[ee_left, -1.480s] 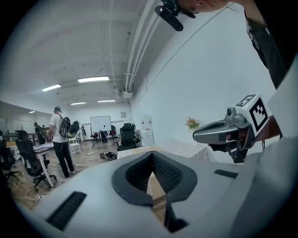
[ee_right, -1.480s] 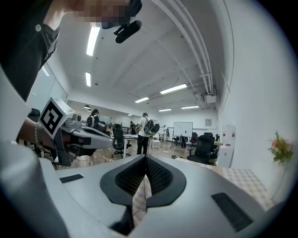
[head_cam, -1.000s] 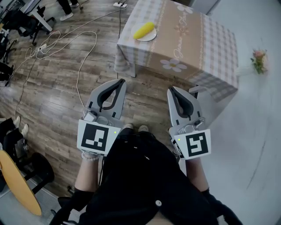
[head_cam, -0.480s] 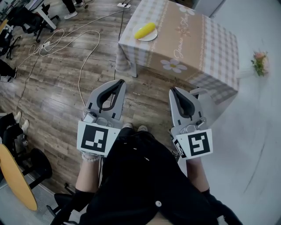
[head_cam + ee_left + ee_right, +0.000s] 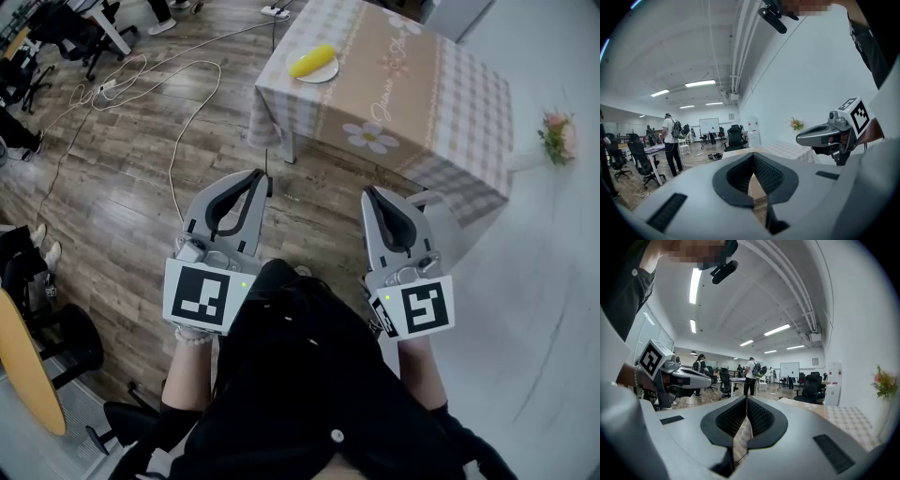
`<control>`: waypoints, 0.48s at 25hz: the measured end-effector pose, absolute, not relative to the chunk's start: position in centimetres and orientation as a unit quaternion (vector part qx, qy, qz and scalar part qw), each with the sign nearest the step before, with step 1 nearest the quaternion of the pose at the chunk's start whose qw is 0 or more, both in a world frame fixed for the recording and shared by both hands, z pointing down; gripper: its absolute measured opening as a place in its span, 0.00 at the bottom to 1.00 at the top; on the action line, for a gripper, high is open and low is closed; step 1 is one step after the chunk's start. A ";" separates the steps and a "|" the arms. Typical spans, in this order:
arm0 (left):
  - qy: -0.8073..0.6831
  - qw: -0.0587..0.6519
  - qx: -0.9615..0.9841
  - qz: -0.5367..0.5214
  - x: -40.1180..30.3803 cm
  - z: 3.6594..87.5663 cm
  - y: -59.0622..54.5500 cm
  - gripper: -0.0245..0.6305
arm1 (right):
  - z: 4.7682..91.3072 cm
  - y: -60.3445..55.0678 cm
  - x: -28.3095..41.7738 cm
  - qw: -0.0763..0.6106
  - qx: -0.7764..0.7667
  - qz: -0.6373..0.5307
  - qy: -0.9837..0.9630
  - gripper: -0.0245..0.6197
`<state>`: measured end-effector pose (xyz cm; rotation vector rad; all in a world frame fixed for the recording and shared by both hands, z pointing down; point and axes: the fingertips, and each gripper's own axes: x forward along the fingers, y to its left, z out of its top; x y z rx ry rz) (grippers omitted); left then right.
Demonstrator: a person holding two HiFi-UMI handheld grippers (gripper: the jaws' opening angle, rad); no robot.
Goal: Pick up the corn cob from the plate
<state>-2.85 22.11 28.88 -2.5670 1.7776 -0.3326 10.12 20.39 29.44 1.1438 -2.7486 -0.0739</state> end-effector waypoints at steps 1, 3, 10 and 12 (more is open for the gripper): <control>0.567 0.002 -0.817 -0.106 -2.6 28.9 22.3 0.06 | 29.5 20.5 10.3 0.082 0.382 -0.025 -0.920 0.10; 0.568 0.002 -0.817 -0.105 -2.2 29.0 22.7 0.06 | 29.5 20.8 10.8 0.082 0.381 -0.026 -0.920 0.10; 0.572 0.002 -0.814 -0.102 -1.0 29.3 23.9 0.06 | 29.6 22.0 11.8 0.078 0.377 -0.031 -0.922 0.10; 0.573 0.004 -0.814 -0.101 -0.8 29.3 24.1 0.06 | 29.7 22.3 12.0 0.079 0.376 -0.032 -0.923 0.10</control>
